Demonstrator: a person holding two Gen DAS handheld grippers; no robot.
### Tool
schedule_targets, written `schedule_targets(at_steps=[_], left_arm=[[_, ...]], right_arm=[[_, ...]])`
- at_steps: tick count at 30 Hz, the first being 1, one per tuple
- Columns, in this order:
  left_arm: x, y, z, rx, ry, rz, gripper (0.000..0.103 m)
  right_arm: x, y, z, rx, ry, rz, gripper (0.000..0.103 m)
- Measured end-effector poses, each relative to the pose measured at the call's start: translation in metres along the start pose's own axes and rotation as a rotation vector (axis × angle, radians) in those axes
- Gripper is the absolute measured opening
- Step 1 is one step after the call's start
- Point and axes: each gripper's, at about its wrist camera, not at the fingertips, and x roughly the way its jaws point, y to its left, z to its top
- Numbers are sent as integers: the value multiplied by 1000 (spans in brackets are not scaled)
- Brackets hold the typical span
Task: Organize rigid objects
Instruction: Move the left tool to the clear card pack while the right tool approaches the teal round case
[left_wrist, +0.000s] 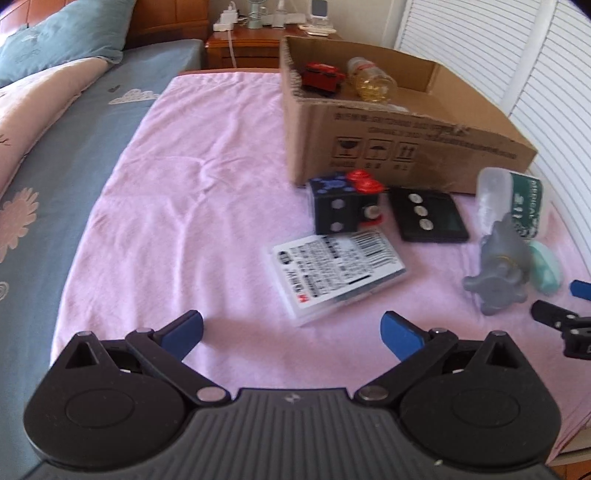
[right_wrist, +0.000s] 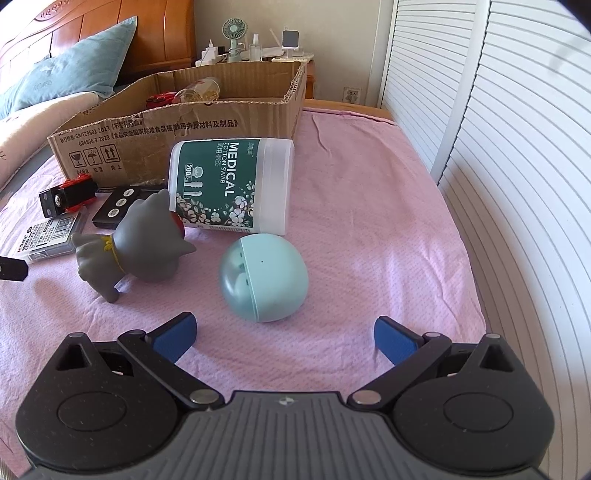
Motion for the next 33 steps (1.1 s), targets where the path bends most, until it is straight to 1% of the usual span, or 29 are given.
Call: schedule_targets(at_steps=[2, 4, 11, 14, 16, 20, 24, 27, 28, 33], left_arm=[[5, -11, 4, 11, 3, -25, 102], [10, -21, 9, 22, 3, -25, 102], [28, -34, 27, 29, -15, 36, 102], [33, -38, 30, 42, -17, 90, 103], [32, -36, 28, 43, -28, 92, 103], [27, -27, 22, 3, -28, 119, 103], [26, -24, 21, -6, -39, 124, 102], [26, -27, 22, -5, -64, 122, 97], [25, -28, 21, 5, -74, 115, 91], [24, -28, 20, 27, -83, 96, 90]], right_arm=[[0, 0, -2, -2, -9, 1, 103], [-1, 0, -4, -6, -19, 3, 103], [-1, 2, -8, -19, -33, 14, 103], [0, 3, -7, -26, -34, 19, 103], [0, 3, -6, -28, -34, 21, 103], [0, 2, -6, -33, -38, 26, 103], [1, 1, -6, -48, -45, 41, 103], [3, 1, -3, -75, -40, 64, 103], [4, 0, -1, -86, -37, 76, 103], [11, 4, 8, -165, -49, 145, 102]])
